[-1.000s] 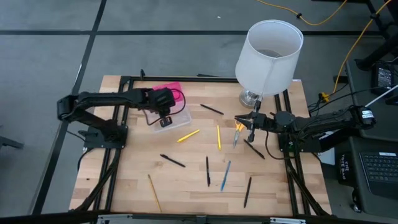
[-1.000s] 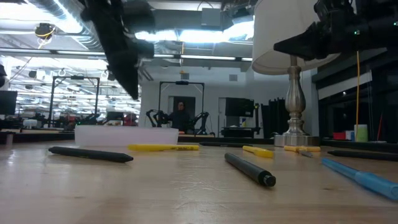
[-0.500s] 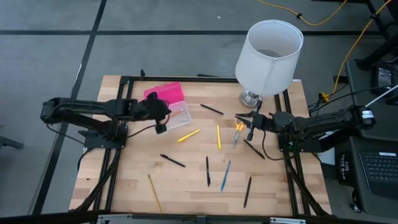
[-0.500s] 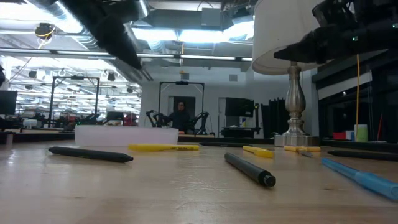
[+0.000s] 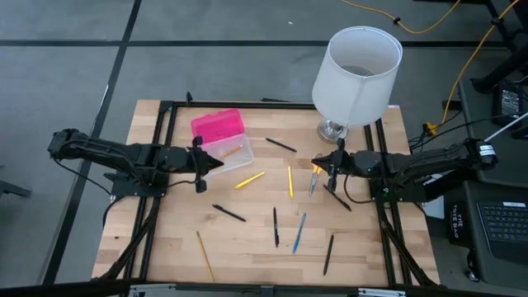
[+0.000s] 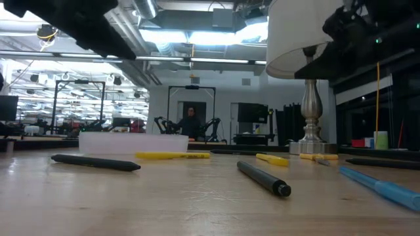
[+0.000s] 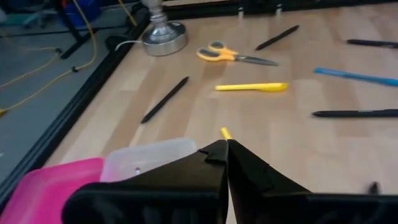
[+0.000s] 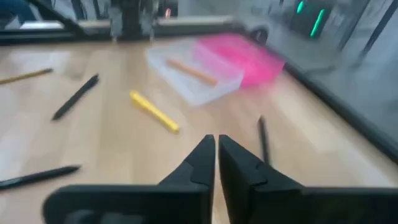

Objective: Pick & place school supplies into a supply box
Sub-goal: Put the black pen into the pink supply box

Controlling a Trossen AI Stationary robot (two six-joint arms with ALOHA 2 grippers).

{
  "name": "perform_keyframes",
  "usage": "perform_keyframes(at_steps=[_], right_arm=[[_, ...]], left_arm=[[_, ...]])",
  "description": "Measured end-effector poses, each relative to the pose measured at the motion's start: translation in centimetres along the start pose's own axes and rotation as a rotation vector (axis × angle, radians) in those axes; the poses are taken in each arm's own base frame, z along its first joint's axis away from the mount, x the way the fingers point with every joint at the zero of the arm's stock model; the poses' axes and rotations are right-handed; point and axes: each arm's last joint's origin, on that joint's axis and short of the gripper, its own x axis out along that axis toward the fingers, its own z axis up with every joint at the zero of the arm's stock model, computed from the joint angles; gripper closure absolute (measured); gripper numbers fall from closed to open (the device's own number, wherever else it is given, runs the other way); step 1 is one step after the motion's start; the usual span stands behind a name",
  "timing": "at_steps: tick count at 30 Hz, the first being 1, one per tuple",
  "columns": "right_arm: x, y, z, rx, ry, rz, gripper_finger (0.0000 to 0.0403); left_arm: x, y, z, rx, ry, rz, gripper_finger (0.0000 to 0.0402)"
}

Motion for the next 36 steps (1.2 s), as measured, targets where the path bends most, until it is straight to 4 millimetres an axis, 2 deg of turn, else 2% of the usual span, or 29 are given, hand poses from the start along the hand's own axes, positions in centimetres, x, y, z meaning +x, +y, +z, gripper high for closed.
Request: perform_keyframes(at_steps=[3,7,13,17,22,26,36], right_arm=[[-0.3,0.6,1.4,0.032,0.080,0.015,0.0396],[-0.3,1.5,3.2,0.056,0.172,0.026,0.0392],[0.7,2.7,5.0,0.080,0.463,-0.051,0.0396],[1.3,4.0,5.7,0.111,0.628,-0.097,0.0393],[1.6,5.9,5.5,0.153,0.780,-0.174,0.0398],[1.5,7.6,5.1,0.197,0.856,-0.161,0.0392],[0.4,9.4,4.4,0.201,0.900,-0.123,0.0382]], left_arm=[[-0.2,-0.4,-0.2,-0.025,-0.019,-0.015,0.0400],[-0.2,-0.9,-0.7,-0.011,-0.029,-0.027,0.0398],[-0.3,-1.0,-0.1,-0.099,-0.081,-0.037,0.0398],[-0.3,-1.0,-0.1,-0.064,-0.082,-0.052,0.0398],[-0.3,-1.1,-0.2,-0.088,-0.075,-0.077,0.0398],[-0.3,-1.1,-0.2,-0.095,-0.073,-0.098,0.0397],[-0.2,-1.1,-0.2,-0.043,-0.075,-0.094,0.0399]])
